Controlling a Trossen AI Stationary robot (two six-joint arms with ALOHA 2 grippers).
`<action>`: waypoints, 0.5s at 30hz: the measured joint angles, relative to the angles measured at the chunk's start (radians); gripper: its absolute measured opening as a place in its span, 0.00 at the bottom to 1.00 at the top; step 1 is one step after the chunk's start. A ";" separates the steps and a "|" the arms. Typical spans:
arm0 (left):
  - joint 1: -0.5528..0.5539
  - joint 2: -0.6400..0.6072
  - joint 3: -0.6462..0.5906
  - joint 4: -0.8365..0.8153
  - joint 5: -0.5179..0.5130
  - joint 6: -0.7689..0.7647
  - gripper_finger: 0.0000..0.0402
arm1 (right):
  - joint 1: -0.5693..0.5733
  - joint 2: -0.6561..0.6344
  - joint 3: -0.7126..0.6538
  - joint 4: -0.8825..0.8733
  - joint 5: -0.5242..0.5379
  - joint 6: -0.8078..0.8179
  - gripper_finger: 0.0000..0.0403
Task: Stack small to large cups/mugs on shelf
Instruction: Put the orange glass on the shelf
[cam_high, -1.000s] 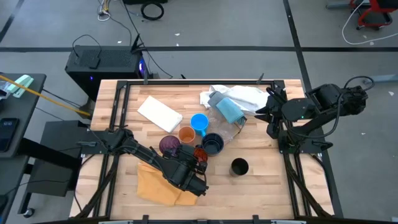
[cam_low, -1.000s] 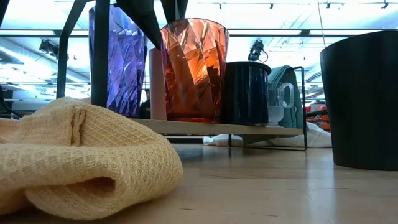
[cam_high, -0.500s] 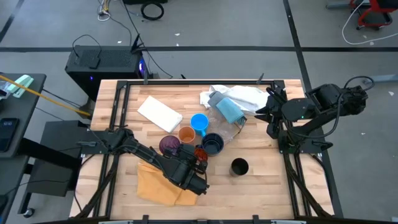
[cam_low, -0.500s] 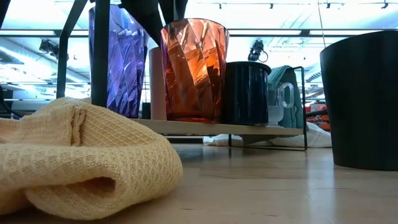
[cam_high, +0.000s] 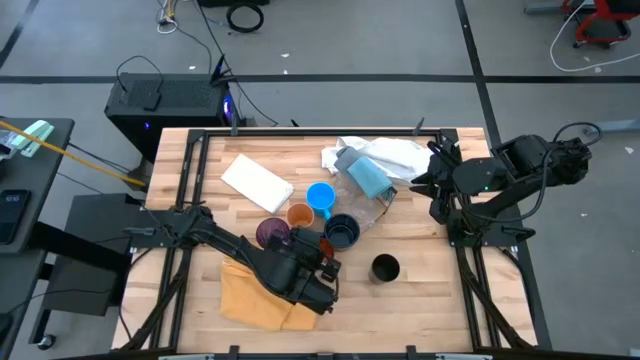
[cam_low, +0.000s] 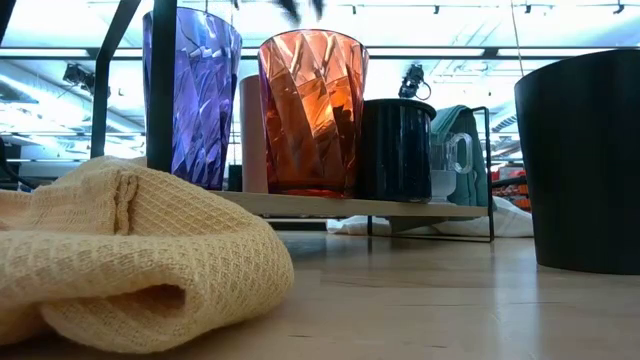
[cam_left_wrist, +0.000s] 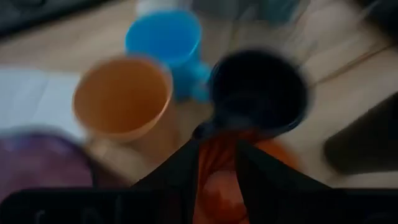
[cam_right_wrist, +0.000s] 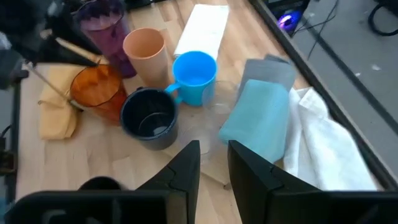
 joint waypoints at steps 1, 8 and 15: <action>-0.007 0.000 0.031 0.002 -0.033 0.022 0.27 | 0.000 0.000 0.000 0.000 -0.016 0.000 0.22; -0.076 -0.104 0.084 0.154 -0.427 0.196 0.27 | 0.035 0.001 -0.050 0.054 -0.141 0.011 0.22; -0.095 -0.190 0.125 0.188 -0.541 0.406 0.27 | 0.158 0.008 -0.267 0.554 -0.427 -0.042 0.22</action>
